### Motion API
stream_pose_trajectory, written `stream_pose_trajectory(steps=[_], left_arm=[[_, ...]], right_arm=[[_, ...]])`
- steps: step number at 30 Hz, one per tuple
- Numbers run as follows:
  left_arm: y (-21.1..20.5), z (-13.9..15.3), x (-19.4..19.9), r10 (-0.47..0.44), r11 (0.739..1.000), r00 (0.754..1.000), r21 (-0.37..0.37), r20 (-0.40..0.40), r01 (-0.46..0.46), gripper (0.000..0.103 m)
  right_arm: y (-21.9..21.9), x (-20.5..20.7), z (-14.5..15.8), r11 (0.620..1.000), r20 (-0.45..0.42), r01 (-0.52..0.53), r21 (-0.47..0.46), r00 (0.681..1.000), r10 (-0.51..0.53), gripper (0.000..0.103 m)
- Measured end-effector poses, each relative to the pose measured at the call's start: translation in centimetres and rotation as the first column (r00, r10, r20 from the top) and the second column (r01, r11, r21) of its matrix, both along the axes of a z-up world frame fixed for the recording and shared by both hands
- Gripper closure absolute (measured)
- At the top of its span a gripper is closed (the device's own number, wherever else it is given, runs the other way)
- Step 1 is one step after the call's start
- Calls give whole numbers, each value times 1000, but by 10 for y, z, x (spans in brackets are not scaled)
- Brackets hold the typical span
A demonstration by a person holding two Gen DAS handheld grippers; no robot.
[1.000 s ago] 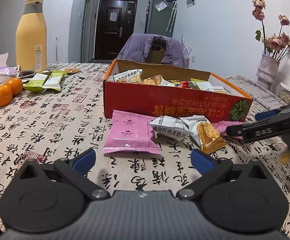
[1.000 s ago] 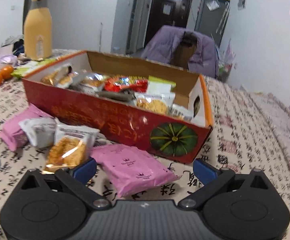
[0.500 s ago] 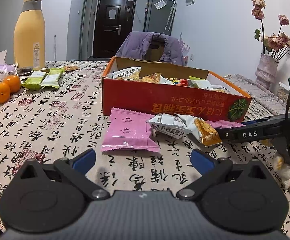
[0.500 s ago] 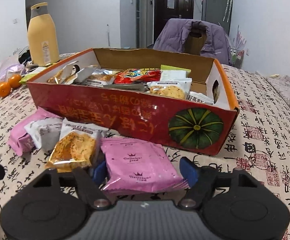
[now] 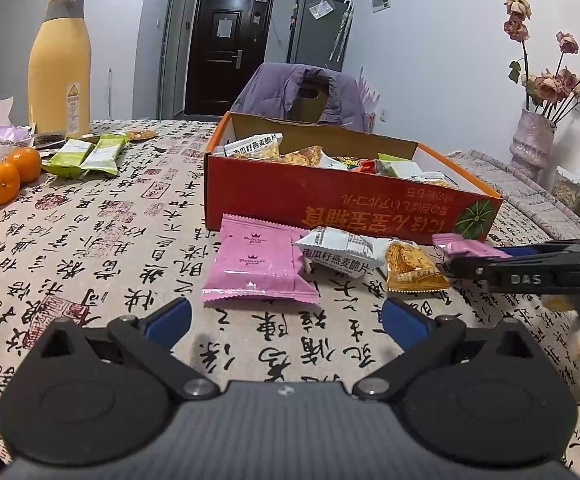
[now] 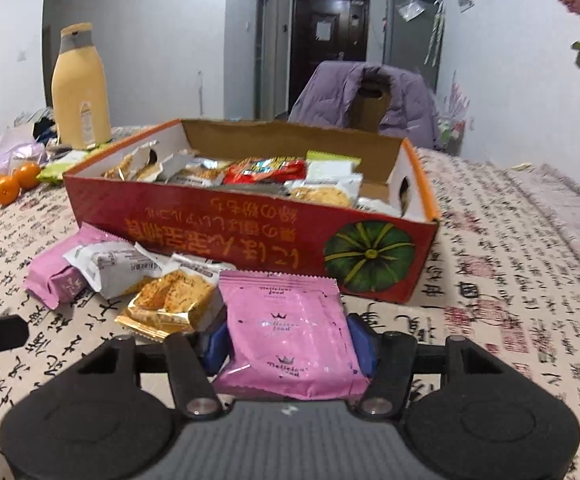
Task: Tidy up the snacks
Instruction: 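Grasp the white-silver biscuit packet with the left gripper while the right gripper holds the pink packet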
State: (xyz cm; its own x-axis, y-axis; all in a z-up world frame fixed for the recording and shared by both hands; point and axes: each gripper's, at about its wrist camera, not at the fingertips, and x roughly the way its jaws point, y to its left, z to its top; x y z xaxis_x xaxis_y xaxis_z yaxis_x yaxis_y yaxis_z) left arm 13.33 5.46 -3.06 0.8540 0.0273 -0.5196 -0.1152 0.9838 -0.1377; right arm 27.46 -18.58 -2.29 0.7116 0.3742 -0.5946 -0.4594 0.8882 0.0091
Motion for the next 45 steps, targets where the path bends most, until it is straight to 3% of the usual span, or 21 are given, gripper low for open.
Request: stream_pose_trajectory(steps=[16,25,32,34,39,45], left_arm=[[-1,0,2,11,1000,1000,19,-13,-10,0],[-19,35,19,-22,991,1000,131,21,19,0],[-37,44,60,-39,982,998,182,-52,48,0],[-41,42,71,-40,980,996,192,-75,54,3],[-52,32,92,-61,968,988,231,-144,93,26],[-58,19,104,-62,963,975,245,-212,115,27]], right_arm=[[-19,-25,3,989,72,104,100,991,-112,43],[-25,-24,0,980,82,138,145,985,-151,43],[-32,-22,0,968,86,183,170,976,-200,43],[-35,-22,-1,964,83,195,179,974,-213,43],[-36,-23,0,961,88,202,191,971,-222,43],[-36,-25,0,961,99,198,195,970,-220,43]])
